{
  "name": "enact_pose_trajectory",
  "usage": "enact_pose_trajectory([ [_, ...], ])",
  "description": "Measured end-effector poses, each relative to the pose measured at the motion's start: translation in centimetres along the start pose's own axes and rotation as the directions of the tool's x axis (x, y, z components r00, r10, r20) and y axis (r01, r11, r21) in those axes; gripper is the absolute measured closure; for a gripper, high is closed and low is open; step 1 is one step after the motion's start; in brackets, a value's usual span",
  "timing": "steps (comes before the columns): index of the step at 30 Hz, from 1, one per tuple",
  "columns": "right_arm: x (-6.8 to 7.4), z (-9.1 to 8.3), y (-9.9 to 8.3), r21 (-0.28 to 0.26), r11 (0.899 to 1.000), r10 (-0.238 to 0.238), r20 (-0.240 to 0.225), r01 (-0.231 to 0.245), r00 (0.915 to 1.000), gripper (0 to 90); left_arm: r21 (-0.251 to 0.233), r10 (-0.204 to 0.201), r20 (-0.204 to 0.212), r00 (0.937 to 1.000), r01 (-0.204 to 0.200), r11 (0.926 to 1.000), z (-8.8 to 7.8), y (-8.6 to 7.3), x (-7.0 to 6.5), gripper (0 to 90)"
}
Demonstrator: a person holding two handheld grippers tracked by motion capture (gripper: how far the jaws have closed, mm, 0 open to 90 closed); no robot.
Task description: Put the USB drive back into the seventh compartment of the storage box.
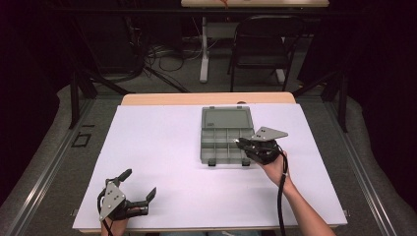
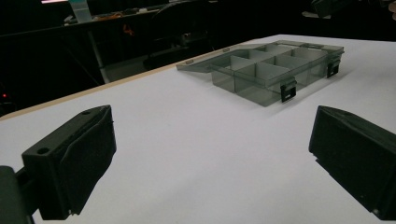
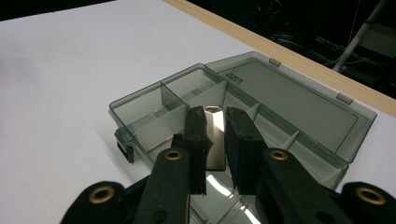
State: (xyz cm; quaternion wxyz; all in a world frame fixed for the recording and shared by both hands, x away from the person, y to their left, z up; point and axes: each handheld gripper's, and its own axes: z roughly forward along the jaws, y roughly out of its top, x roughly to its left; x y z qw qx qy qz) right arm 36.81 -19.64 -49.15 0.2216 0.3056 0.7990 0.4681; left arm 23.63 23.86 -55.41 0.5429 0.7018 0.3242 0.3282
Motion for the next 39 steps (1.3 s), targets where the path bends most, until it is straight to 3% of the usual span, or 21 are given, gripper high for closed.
enact_pose_trajectory([
  [23,-0.9,1.5,-0.8,0.038,0.997,0.067,0.024,-0.068,0.9975,78.9,0.005,0.003,-0.001,1.0000,-0.003,1.0000,0.2,-0.1,0.2,0.7],
  [39,-0.6,2.1,-1.2,0.063,0.995,0.072,0.040,-0.074,0.9966,78.9,0.008,0.007,0.002,1.0000,-0.007,0.9999,0.3,-0.1,0.1,0.8],
])
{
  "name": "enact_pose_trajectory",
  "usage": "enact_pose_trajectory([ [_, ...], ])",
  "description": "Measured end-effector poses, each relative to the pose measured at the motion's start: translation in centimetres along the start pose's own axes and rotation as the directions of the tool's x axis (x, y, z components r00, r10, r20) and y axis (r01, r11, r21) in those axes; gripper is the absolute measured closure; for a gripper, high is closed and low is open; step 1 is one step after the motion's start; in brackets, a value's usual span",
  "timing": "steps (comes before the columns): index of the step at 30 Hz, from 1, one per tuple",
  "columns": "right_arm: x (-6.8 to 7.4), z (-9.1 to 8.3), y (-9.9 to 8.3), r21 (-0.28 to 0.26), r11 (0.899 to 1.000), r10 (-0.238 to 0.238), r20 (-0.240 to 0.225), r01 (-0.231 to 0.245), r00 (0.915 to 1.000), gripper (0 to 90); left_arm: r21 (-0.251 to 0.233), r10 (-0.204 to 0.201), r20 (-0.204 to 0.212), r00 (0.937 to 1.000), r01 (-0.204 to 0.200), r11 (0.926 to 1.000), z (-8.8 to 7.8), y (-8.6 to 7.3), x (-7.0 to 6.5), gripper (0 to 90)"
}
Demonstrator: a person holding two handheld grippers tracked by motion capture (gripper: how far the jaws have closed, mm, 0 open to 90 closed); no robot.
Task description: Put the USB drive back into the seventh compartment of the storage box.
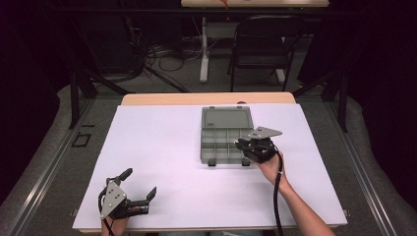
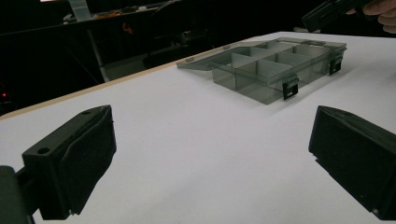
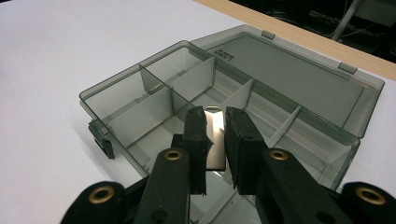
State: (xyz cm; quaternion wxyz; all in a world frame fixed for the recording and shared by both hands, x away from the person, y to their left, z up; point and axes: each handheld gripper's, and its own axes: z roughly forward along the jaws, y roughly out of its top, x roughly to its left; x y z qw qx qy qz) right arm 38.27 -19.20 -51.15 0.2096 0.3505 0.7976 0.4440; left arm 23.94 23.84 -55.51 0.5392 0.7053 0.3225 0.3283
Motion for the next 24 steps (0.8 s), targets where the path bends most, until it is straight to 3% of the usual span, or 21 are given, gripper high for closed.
enact_pose_trajectory([
  [16,0.1,1.0,-0.6,0.032,0.999,0.007,0.004,-0.007,1.0000,78.8,0.004,0.005,0.000,1.0000,-0.005,1.0000,0.0,0.0,0.0,1.0],
  [20,0.2,1.5,-0.7,0.061,0.998,0.015,0.006,-0.016,0.9999,77.6,0.004,0.005,0.003,1.0000,-0.005,1.0000,0.1,0.0,0.0,1.1],
  [24,0.1,1.3,-0.6,0.064,0.998,0.022,-0.001,-0.022,0.9998,61.7,0.000,0.002,0.000,1.0000,-0.002,1.0000,0.0,0.0,0.0,1.2],
])
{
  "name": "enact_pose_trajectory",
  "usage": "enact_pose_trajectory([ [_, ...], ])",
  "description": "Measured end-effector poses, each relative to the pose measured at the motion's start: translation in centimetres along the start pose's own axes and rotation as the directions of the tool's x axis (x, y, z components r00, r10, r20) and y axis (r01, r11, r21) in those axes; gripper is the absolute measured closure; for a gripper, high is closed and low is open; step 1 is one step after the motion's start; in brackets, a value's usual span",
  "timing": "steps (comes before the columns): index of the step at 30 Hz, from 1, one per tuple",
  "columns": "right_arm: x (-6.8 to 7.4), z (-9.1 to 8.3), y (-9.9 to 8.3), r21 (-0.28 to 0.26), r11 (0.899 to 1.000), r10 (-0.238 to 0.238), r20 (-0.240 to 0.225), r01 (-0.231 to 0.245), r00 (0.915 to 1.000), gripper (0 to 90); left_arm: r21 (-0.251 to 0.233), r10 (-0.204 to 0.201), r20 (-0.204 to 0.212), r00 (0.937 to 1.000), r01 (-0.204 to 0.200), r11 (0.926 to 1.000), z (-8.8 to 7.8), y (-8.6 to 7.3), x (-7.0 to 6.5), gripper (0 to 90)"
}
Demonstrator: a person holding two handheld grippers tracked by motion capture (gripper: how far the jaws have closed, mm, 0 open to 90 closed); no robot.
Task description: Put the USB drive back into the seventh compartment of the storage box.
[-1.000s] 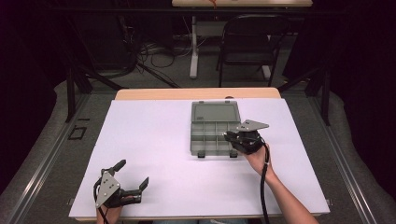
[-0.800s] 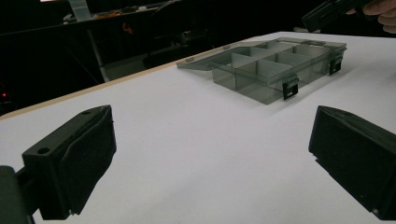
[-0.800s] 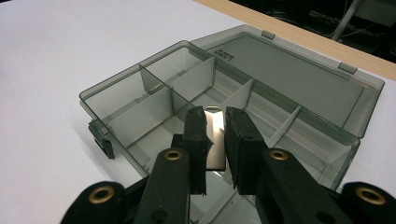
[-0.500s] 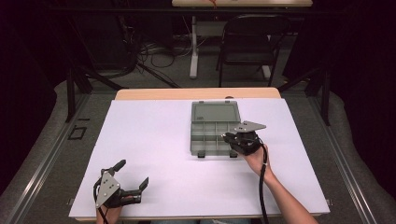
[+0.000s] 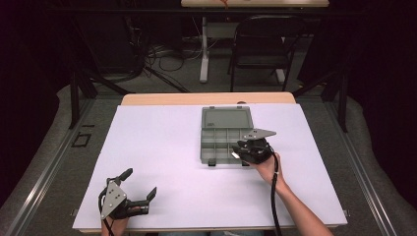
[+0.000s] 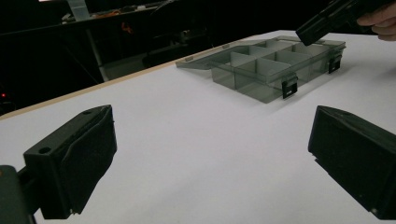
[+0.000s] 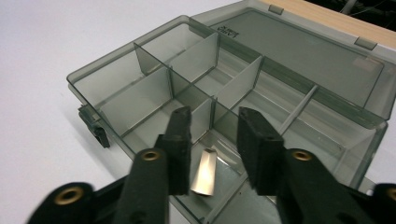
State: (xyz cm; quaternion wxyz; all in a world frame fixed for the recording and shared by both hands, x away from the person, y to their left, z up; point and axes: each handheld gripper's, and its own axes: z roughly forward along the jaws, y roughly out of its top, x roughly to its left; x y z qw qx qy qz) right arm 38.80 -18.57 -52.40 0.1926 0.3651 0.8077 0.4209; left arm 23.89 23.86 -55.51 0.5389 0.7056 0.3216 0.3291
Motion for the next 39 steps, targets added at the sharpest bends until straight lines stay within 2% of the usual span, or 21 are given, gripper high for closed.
enact_pose_trajectory([
  [3,-0.1,-0.6,0.3,-0.010,1.000,-0.004,-0.017,0.004,0.9998,49.7,0.001,0.000,0.000,1.0000,0.000,1.0000,0.0,0.0,0.0,1.2],
  [4,-0.1,-0.8,0.3,-0.008,1.000,-0.003,-0.023,0.003,0.9997,43.1,0.001,0.001,0.000,1.0000,-0.001,1.0000,0.0,0.0,0.0,1.3],
  [8,0.0,-1.3,0.4,0.023,1.000,-0.012,-0.071,0.014,0.9974,26.9,0.002,0.000,0.001,1.0000,0.000,1.0000,0.0,0.0,0.0,1.3],
  [12,0.3,-1.9,0.4,0.042,0.999,-0.029,-0.102,0.033,0.9944,16.7,0.002,0.000,0.000,1.0000,0.000,1.0000,0.0,0.0,0.1,1.4],
  [17,0.8,-2.9,-0.1,0.031,0.998,-0.051,-0.122,0.055,0.9912,8.3,-0.002,-0.003,0.001,1.0000,0.003,1.0000,0.0,0.0,0.0,1.5],
  [26,1.4,-4.4,-1.0,0.010,0.997,-0.076,-0.149,0.079,0.9859,0.1,-0.001,-0.005,0.000,1.0000,0.005,1.0000,0.0,0.0,0.0,1.5],
  [39,1.9,-6.9,-3.1,-0.013,0.997,-0.079,-0.154,0.077,0.9849,0.0,0.002,-0.003,-0.001,1.0000,0.003,1.0000,0.0,0.0,0.0,1.5],
])
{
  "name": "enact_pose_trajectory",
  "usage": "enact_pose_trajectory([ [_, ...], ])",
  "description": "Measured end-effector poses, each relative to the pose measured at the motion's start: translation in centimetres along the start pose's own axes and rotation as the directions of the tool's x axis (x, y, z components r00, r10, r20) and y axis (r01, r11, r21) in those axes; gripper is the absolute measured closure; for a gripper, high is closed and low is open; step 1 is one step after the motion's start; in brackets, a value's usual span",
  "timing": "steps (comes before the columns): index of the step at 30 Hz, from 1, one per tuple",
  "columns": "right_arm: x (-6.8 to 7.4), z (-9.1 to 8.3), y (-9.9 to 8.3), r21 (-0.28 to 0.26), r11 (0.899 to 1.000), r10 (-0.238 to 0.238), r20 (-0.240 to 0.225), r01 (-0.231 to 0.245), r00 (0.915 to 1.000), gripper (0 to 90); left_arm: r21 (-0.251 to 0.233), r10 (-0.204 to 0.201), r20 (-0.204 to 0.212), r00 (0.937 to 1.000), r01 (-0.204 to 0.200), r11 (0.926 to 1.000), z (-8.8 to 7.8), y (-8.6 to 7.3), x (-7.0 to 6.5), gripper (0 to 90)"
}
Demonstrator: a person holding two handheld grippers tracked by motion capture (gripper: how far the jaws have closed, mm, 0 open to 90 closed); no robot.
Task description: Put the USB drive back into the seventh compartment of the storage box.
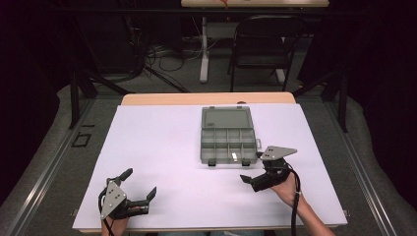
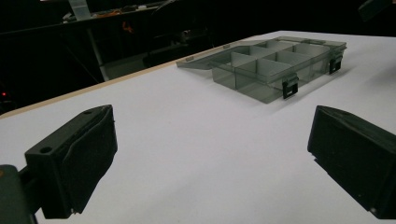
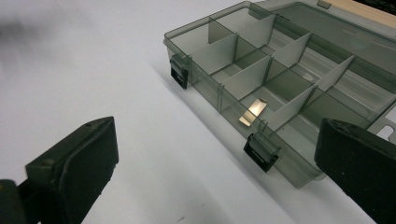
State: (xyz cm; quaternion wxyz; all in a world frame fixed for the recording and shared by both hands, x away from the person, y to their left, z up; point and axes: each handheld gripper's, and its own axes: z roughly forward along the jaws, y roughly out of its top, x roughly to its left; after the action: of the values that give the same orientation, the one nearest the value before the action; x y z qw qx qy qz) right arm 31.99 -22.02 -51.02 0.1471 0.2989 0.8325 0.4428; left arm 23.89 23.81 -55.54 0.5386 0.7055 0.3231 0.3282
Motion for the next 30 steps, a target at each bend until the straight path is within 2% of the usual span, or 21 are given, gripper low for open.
enact_pose_trajectory([
  [9,0.8,-1.1,-1.3,-0.015,1.000,-0.024,-0.006,0.024,0.9997,0.0,0.001,-0.002,-0.001,1.0000,0.002,1.0000,0.0,0.0,0.0,1.5],
  [16,1.1,-2.0,-2.3,-0.037,0.999,-0.026,0.017,0.027,0.9995,0.0,0.004,-0.001,-0.001,1.0000,0.001,1.0000,0.0,0.0,0.0,1.5],
  [30,1.1,-3.6,-4.4,-0.066,0.998,0.002,0.060,0.002,0.9982,0.0,0.008,0.000,-0.001,1.0000,0.000,1.0000,0.0,-0.1,0.0,1.5],
])
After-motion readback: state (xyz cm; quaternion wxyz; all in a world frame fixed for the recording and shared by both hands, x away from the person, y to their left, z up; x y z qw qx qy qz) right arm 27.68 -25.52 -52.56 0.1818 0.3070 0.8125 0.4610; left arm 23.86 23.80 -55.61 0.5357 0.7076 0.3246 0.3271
